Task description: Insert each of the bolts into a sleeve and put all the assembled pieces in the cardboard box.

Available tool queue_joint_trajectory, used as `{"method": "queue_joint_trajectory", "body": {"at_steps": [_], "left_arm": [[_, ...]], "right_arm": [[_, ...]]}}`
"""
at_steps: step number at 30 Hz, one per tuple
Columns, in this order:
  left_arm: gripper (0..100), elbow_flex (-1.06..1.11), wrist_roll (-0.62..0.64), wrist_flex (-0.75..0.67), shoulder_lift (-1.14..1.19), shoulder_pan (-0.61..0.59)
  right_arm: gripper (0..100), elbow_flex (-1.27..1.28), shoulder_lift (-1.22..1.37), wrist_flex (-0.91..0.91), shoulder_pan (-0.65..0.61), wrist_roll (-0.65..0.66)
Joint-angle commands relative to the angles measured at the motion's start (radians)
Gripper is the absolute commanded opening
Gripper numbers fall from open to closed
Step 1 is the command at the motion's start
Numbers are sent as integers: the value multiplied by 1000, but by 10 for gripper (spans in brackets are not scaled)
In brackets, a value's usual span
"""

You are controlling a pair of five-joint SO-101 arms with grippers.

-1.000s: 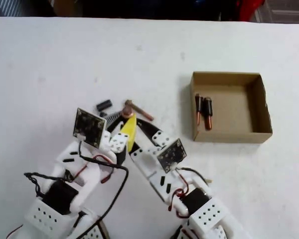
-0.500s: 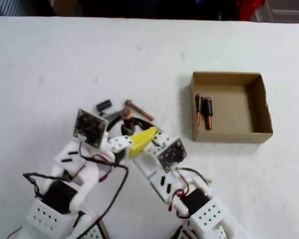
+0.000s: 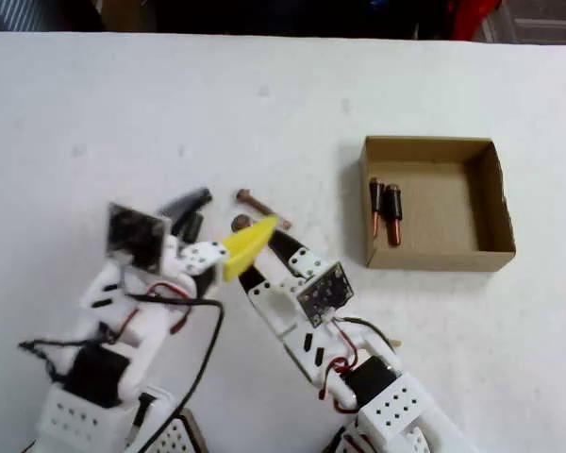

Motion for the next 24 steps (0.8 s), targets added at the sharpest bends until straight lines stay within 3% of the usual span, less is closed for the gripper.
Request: {"method": "queue_joint_trajectory", "body": {"at_steps": [1, 5, 10, 11, 14, 24], "left_arm": [[354, -101, 3, 49, -62, -91], [298, -150, 3, 196, -140, -203], [28, -169, 3, 304, -248, -265], [11, -166, 2, 316, -268, -272], [63, -133, 2, 342, -329, -286], [37, 2, -9, 399, -372, -329]], "right_arm": [[17, 8, -19, -2, 18, 2], [17, 8, -19, -2, 27, 2], [17, 8, -15, -2, 27, 2], [17, 8, -13, -2, 27, 2], [17, 8, -19, 25, 27, 2], [17, 8, -16, 48, 27, 2]]}}
